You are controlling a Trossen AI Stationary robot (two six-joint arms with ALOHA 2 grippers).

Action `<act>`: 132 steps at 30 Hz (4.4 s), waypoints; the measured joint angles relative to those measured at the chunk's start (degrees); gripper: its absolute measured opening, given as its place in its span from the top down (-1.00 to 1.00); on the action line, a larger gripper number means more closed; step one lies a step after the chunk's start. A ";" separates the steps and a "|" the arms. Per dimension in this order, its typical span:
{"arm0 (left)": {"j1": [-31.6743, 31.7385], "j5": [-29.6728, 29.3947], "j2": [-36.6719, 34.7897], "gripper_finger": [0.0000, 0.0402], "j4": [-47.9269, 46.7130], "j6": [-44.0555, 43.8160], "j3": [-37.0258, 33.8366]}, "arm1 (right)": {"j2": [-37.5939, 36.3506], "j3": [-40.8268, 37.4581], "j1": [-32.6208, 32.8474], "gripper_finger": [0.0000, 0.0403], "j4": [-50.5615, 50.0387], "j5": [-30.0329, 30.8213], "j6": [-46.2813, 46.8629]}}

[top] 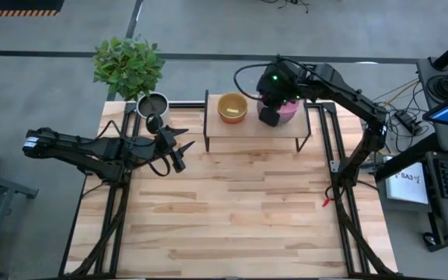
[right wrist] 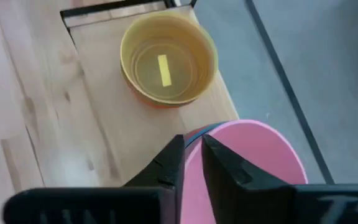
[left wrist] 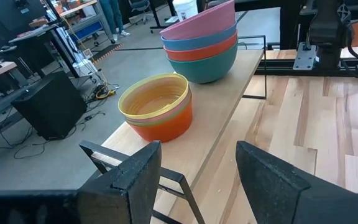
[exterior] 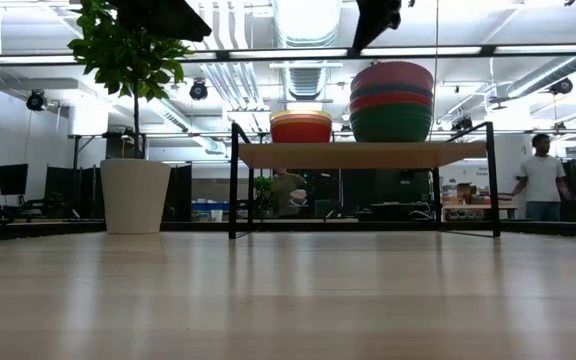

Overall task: Place and stack bowls onto a shelf
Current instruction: Stack the large pink bowl on top of the large blue bowl on the shelf, then return to Home Position

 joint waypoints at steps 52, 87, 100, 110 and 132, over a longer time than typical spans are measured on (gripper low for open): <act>-0.01 -0.01 0.00 0.05 -0.09 0.00 -0.02 | -45.72 -68.63 0.13 0.96 50.28 12.07 17.46; -0.01 0.00 0.00 0.05 0.11 0.23 -0.02 | -23.17 -54.72 -6.44 0.96 69.81 10.05 2.76; -0.01 0.00 0.00 0.05 -0.25 0.24 -0.02 | -18.61 -54.55 -12.87 0.96 72.31 1.00 5.74; 0.00 0.00 -0.02 0.05 -0.22 0.24 -0.02 | -18.58 -56.12 -12.87 0.96 72.50 1.00 7.10; -0.51 7.30 -0.04 0.05 -6.45 -0.65 -0.13 | -35.07 -68.79 -8.41 0.96 80.65 -26.09 5.86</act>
